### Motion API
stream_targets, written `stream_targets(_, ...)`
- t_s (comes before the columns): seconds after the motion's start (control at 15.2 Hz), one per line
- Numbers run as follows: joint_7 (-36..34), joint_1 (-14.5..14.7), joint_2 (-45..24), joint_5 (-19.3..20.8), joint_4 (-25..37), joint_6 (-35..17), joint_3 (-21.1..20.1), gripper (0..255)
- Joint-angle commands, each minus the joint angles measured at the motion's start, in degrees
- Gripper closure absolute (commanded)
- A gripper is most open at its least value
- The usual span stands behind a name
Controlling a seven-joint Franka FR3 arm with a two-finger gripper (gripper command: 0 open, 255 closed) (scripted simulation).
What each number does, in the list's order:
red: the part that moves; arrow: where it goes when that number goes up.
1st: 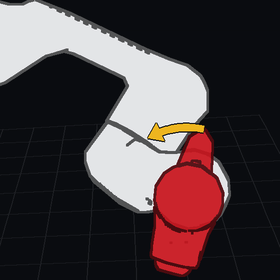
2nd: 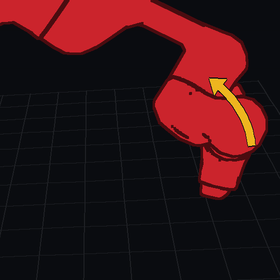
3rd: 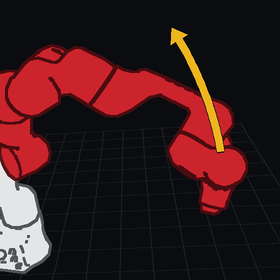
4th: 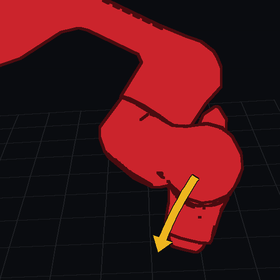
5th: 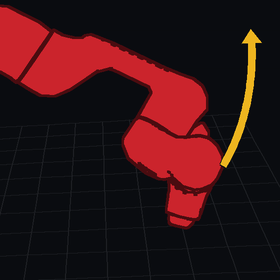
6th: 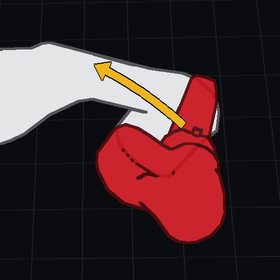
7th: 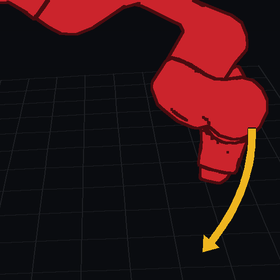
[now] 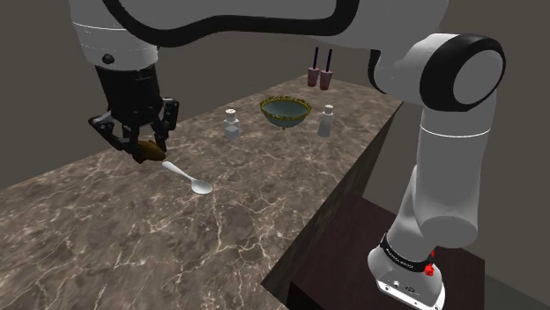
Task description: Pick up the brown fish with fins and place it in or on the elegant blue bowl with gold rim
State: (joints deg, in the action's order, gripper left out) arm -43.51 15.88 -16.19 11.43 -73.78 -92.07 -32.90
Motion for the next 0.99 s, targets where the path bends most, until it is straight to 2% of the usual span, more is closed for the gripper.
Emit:
stream_targets(0.0, 0.0, 0.4, -0.6, 0.3, 2.4, 1.9, 0.0, 255)
stream_targets(0.46, -0.1, 2.8, -3.7, 2.2, 11.8, 8.5, 0.0, 255)
stream_targets(0.66, 4.0, -3.3, 3.8, -2.4, 1.8, 4.8, 0.5, 255)
stream_targets(0.92, 10.6, -9.0, 12.3, -7.6, -8.1, 1.8, 2.7, 255)
